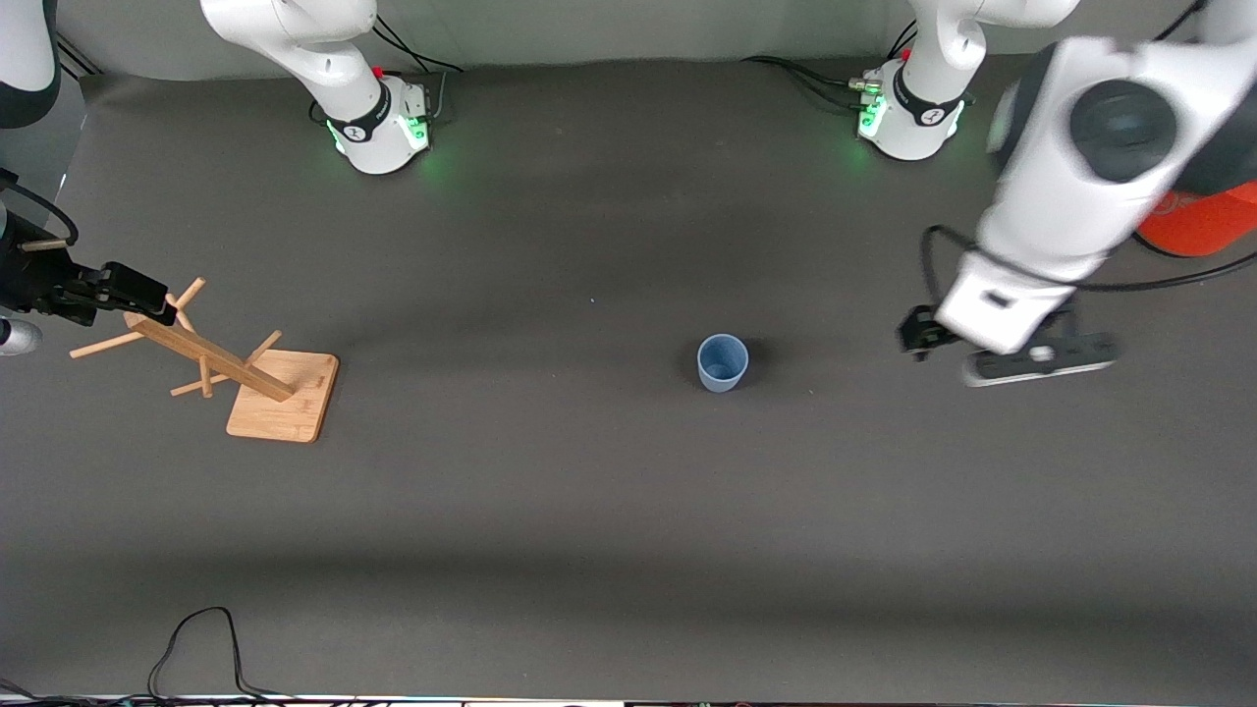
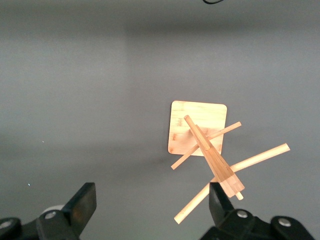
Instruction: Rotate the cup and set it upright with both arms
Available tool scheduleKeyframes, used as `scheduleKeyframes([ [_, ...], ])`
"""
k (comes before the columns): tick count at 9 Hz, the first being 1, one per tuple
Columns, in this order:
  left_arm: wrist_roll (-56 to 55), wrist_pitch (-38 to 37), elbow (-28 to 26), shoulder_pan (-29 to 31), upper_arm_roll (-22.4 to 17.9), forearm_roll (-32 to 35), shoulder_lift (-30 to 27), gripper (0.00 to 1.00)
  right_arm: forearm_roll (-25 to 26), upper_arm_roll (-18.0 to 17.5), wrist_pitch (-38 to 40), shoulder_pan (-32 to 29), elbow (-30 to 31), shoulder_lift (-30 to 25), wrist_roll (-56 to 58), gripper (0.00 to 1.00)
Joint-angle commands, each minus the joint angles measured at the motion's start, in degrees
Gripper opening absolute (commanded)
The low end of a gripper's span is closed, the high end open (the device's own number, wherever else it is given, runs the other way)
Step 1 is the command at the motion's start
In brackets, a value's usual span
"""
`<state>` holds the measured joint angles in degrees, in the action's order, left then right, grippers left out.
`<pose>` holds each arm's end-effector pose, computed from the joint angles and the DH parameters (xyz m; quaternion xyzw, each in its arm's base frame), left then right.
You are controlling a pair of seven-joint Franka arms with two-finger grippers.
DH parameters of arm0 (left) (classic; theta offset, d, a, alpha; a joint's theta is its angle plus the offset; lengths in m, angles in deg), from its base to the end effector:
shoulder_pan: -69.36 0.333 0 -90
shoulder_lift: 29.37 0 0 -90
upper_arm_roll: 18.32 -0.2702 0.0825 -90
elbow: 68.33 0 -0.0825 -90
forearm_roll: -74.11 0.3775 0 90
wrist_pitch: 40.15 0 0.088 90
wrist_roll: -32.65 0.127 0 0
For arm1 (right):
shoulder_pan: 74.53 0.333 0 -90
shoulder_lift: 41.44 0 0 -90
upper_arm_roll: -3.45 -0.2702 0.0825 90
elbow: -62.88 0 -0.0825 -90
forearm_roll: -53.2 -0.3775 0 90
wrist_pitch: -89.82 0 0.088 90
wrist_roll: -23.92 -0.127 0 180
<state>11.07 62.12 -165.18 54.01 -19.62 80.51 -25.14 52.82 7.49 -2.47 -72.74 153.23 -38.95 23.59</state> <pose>0.5647 -0.1295 0.4803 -0.9969 -0.0542 -0.0269 0.0497 0.5617 -0.0206 0.5353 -0.9997 0.0226 0.0047 0.0019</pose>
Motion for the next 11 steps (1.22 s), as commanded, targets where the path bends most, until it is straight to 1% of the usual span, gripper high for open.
scheduleKeyframes([
  [1,11.06,-4.78,-0.97,7.13,0.77,-2.18,-5.61,1.0,-0.32,0.27,-0.08,0.14,-1.14,0.59,0.33,1.0],
  [2,16.6,-6.28,-1.14,9.61,0.95,-2.27,-6.85,1.0,-0.23,0.27,-0.08,0.14,-1.14,0.59,0.33,1.0],
  [3,18.05,-8.38,-0.71,10.59,0.25,-3.06,-7.13,1.0,-0.23,0.27,-0.08,0.14,-1.14,0.59,0.33,1.0],
  [4,19.02,-10.84,0.43,8.42,-2.97,-2.98,-7.65,1.0,-0.23,0.27,-0.08,0.23,-1.14,0.5,0.41,1.0],
  [5,19.12,-11.65,2.0,2.66,-8.84,-2.37,-7.4,1.0,-0.23,0.27,-0.08,0.23,-1.23,0.5,0.33,1.0],
  [6,18.86,-11.74,3.06,1.56,-10.72,-2.8,-6.96,1.0,-0.23,0.27,-0.08,0.23,-1.23,0.5,0.33,1.0],
  [7,18.77,-11.65,3.07,4.68,-9.52,-4.54,-6.87,1.0,-0.23,0.27,-0.08,0.23,-1.23,0.5,0.33,1.0],
  [8,18.51,-11.65,3.68,9.06,-5.33,-5.52,-6.69,1.0,-0.23,0.27,-0.08,0.23,-1.23,0.5,0.33,1.0],
  [9,18.42,-11.65,3.86,12.58,-2.07,-5.61,-6.17,1.0,-0.23,0.27,-0.08,0.23,-1.23,0.5,0.33,1.0],
  [11,17.63,-11.74,3.86,15.15,0.24,-5.44,-5.11,1.0,-0.23,0.27,-0.08,0.23,-1.23,0.5,0.33,1.0],
])
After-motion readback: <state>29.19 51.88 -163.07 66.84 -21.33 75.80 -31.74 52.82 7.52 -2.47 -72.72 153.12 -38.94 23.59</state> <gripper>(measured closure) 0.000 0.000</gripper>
